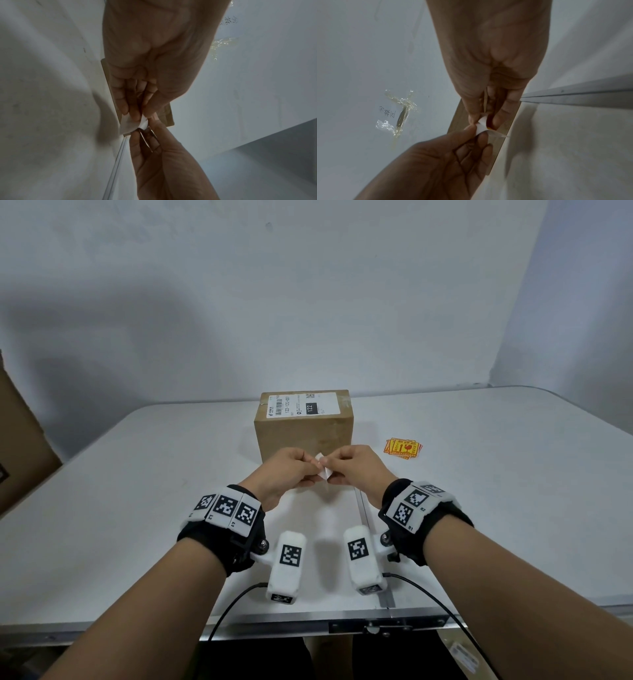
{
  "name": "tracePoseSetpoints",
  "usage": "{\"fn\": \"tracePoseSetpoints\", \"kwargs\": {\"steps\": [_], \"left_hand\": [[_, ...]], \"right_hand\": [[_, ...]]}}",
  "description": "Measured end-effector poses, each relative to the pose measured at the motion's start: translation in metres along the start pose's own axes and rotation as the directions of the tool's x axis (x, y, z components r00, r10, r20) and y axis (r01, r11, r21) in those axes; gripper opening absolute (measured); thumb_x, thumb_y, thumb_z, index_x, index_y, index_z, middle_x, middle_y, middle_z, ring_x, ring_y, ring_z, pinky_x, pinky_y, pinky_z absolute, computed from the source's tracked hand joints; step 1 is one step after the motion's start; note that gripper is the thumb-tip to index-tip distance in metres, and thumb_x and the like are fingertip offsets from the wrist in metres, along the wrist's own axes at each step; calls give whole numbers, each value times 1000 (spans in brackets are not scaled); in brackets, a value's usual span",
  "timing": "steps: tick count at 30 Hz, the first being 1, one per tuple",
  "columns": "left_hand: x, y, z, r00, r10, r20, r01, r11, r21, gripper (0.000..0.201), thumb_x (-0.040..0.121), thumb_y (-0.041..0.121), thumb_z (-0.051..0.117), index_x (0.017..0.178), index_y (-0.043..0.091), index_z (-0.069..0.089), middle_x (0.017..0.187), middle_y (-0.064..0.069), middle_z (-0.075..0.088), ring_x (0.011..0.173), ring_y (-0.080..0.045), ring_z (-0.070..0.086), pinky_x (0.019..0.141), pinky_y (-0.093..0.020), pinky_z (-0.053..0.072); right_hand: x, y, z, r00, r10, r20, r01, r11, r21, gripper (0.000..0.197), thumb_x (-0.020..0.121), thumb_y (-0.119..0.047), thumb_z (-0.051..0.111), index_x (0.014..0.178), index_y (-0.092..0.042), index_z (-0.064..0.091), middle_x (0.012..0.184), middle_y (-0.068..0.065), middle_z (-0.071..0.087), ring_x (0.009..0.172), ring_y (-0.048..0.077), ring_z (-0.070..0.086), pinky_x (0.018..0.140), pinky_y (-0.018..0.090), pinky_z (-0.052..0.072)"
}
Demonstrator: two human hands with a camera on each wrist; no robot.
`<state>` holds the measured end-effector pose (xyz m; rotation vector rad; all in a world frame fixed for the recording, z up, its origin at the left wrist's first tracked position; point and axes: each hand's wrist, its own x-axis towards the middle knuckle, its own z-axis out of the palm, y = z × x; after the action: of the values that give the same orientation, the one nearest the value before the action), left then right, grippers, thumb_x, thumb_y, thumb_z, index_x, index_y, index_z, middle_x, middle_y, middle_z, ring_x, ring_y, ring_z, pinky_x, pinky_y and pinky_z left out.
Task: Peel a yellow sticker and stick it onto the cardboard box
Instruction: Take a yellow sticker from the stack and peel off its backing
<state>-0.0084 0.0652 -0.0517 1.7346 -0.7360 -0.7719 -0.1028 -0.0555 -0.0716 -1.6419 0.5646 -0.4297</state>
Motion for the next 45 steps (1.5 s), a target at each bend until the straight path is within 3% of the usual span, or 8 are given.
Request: {"fn": "tracePoseSetpoints", "kwargs": {"steps": [3,10,14,20,25,32,38,45], "left_hand": [[-1,-1,-1,1000,-11,5,12,999,-47,11,85,3,60,76,9,60,85,-9,64,78,-16,61,90,-32,52],[-2,0,-2,998,-54,33,58,989,-134,15,84,-3,56,73,7,58,79,-8,67,78,-18,63,84,-29,53],[0,-1,-3,996,-80,37,85,983,-163,16,84,-4,56,73,7,59,84,-12,67,80,-20,64,86,-30,54],[1,0,1,994,-102,40,109,965,-240,16,88,-2,55,75,7,59,79,-10,67,75,-18,64,87,-31,53],[5,6,5,999,-11,35,15,994,-107,8,90,17,62,91,10,62,86,-6,69,80,-15,62,87,-29,52],[7,9,14,995,73,-70,-67,994,87,18,86,15,66,93,-2,69,83,-14,62,71,-15,55,66,-17,51],[10,7,9,992,39,-118,-29,996,85,16,91,6,54,78,8,62,76,-5,62,68,-12,55,73,-22,50],[7,9,15,994,79,-81,-73,994,79,21,88,19,65,94,-1,70,79,-4,65,69,-10,55,73,-22,48]], "right_hand": [[-3,-1,-1,1000,1,1,-1,1000,29,12,84,-15,69,82,-3,67,90,11,65,68,12,59,68,21,56],[-4,1,-2,994,90,65,-101,974,203,14,84,-9,68,73,-5,62,83,13,66,65,17,58,70,21,55],[-6,2,-2,992,109,66,-124,949,291,10,87,-5,64,78,-1,63,79,13,65,63,16,59,62,16,56],[-8,2,-4,989,139,40,-144,920,364,11,90,-4,60,80,1,64,82,15,65,64,16,63,61,16,57],[-7,2,-8,996,79,-49,-69,981,183,20,89,-4,61,102,10,65,95,18,66,75,18,65,65,18,59],[-8,2,-11,997,36,-66,-29,995,100,3,84,-2,64,83,-3,67,92,16,67,86,23,64,86,35,58],[-7,-2,-22,994,96,-47,-83,971,222,17,86,2,59,73,-7,64,83,10,67,71,17,64,69,24,58],[-10,0,-19,998,33,-46,-27,993,112,15,86,-4,64,72,-11,65,82,5,66,74,14,61,73,24,56]]}}
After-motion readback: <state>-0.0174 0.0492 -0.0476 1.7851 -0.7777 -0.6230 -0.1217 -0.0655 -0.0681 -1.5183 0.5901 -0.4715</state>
